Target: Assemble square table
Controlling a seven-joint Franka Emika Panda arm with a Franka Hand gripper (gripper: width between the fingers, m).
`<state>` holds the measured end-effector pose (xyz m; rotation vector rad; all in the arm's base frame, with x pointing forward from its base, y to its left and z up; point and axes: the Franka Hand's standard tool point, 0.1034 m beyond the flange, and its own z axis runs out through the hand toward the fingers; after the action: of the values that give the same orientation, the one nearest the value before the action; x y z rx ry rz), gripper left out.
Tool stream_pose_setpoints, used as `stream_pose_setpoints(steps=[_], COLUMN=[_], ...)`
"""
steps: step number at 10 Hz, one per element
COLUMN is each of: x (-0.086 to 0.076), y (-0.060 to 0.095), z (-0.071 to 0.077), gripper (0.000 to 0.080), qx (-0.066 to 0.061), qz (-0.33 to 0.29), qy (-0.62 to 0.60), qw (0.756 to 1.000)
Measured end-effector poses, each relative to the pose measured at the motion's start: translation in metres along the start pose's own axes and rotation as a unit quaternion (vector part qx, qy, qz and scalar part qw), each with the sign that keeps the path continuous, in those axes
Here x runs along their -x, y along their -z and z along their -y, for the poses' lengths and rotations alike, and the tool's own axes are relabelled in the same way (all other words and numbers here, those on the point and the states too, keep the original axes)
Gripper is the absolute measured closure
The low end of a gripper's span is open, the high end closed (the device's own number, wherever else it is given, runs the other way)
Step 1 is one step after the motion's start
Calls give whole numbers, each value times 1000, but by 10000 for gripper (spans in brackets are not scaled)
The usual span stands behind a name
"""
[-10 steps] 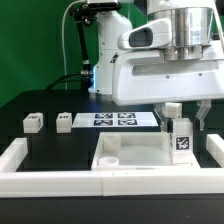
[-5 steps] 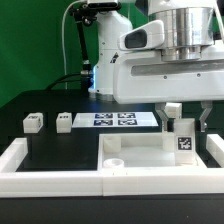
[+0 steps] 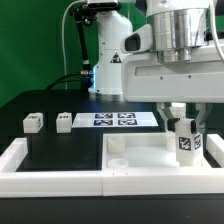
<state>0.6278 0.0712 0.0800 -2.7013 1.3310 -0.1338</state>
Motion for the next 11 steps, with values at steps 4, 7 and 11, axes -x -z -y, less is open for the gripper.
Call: stream_pose_setpoints(steps=[4, 7, 11], x=[11, 13, 15], y=[-1, -1, -2], z=[5, 5, 6], gripper=[507, 507, 187], qx=[17, 18, 17], qz=[11, 16, 19], qy=[-173, -249, -172], qw=[985, 968, 985])
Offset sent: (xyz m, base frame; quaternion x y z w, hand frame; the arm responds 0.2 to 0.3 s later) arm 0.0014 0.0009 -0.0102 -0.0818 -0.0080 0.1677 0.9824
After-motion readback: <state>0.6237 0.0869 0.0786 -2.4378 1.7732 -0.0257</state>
